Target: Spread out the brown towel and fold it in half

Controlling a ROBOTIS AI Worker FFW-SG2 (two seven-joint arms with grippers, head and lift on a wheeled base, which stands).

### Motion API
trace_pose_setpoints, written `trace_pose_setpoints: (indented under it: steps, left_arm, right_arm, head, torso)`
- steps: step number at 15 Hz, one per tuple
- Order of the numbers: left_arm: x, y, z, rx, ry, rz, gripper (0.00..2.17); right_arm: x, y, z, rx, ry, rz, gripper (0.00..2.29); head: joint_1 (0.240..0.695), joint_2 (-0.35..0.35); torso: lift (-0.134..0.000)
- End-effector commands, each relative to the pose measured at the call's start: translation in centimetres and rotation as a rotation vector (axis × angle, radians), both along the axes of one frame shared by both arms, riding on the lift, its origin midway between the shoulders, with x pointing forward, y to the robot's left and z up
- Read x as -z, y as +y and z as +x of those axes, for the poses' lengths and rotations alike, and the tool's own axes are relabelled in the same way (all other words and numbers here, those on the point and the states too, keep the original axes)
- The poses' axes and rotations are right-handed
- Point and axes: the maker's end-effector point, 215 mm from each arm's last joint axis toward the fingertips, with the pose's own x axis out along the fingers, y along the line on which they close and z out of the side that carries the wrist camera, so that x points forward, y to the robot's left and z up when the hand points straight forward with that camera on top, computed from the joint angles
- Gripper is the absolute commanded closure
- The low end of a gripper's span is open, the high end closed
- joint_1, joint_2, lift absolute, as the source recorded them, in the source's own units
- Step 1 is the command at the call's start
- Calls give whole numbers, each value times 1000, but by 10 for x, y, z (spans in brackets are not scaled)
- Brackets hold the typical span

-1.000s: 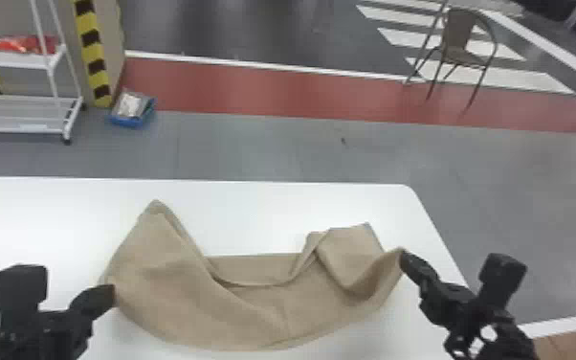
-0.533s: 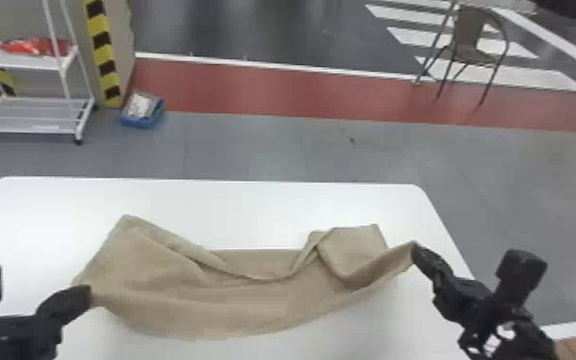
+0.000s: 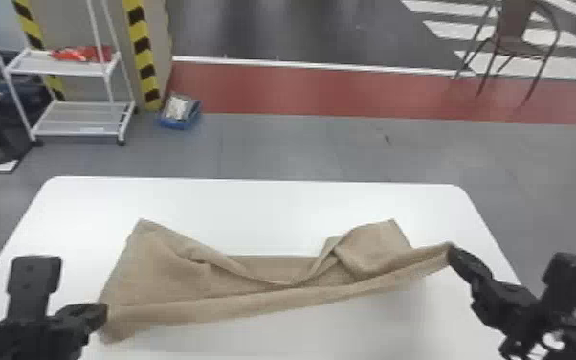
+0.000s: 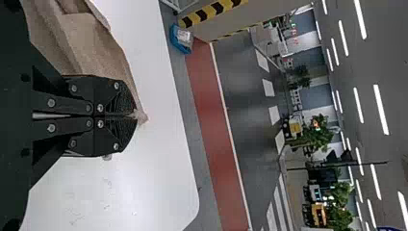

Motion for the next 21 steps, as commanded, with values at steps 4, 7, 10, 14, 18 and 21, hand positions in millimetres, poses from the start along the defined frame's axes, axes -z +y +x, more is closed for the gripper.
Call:
trace_pose_setpoints:
  steps: [4,7,10,14,18,21]
  left_arm:
    - [23,3,-20,-12,46,12,137]
    - [27,-4,-50,-21,114,-10,130]
    - [30,-4,-71,-41,169,-4,140]
    - [40,-9,-77,-51,197,-48,211]
    - [59,-1,-68,-70,203,-51,232]
    - [62,-2,-70,-66,214,-58,812]
  right_arm:
    - [20,14,-9,-24,45,0,1771]
    - [29,21,-8,-34,57,11,1771]
    - [35,29,-4,-47,68,13,1771]
    - [38,35,-4,-58,75,11,1771]
    - [38,42,-6,-70,76,13,1771]
    - [37,42,-6,-71,74,11,1771]
  head:
    - [695,-115]
    - [695,-104]
    - [695,-105]
    - [695,-100]
    - [695,-91]
    - [695,-78]
  torso:
    - [0]
    - [0]
    - [0]
    - [0]
    - [0]
    - [0]
